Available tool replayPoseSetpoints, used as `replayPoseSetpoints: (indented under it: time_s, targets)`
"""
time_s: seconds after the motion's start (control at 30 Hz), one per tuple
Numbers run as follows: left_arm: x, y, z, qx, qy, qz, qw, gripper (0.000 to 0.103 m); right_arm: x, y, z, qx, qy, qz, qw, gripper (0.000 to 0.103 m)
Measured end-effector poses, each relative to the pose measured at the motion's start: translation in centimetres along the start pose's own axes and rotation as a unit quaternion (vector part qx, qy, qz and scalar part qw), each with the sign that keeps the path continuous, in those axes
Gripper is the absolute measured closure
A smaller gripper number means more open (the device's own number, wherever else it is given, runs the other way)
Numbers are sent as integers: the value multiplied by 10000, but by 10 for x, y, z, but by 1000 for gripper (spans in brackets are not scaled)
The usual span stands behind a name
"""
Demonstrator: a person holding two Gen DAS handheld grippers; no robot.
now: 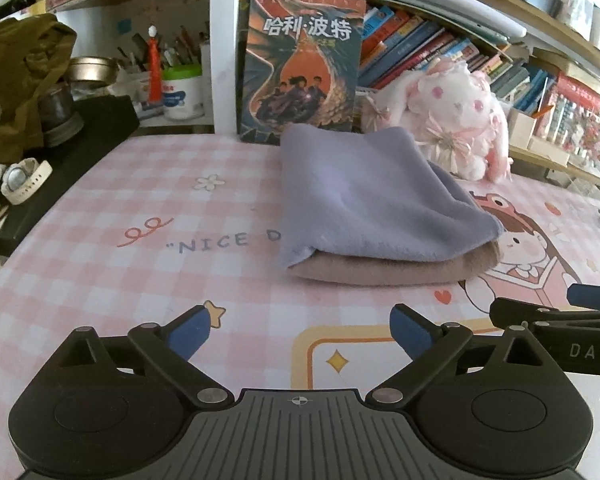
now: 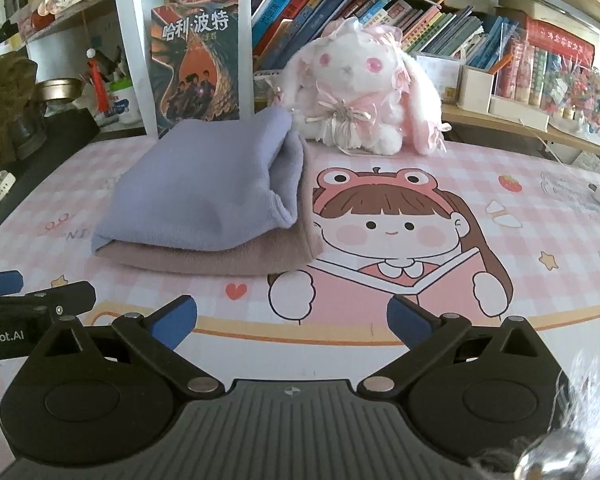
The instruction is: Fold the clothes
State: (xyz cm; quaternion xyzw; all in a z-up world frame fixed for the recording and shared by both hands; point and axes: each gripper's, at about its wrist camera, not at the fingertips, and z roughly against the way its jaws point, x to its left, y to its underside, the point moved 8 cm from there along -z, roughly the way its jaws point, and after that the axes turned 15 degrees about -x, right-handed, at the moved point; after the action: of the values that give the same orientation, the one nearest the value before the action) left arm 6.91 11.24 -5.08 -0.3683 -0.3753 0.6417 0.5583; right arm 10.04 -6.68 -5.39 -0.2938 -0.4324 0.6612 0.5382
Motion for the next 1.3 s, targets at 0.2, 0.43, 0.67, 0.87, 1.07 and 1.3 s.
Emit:
replayPoseSetpoints:
  time_s: [0.2,0.43,0.67,0.87,1.07,1.3]
  targets:
    - [-3,2,2,22,16,7,10000,5,-1,3,2,52,54,-7,10000,1]
    - [-3,8,5,78,-7,50,10000,5,-5,11,7,125,155,-74,9998,1]
    - [-6,9,5,106,30,32,9999,5,-3,13,7,164,133,-33,9998,1]
    - [-5,10,4,153,-41,1,9999,3,-3,14,7,199,147,-41,9997,1]
    - [-6,10,4,139,-26,16,9999,3,-3,15,6,226,154,-48,9996,1]
    - [-5,9,4,149,-17,45,9999,3,-3,15,5,239,155,-50,9996,1]
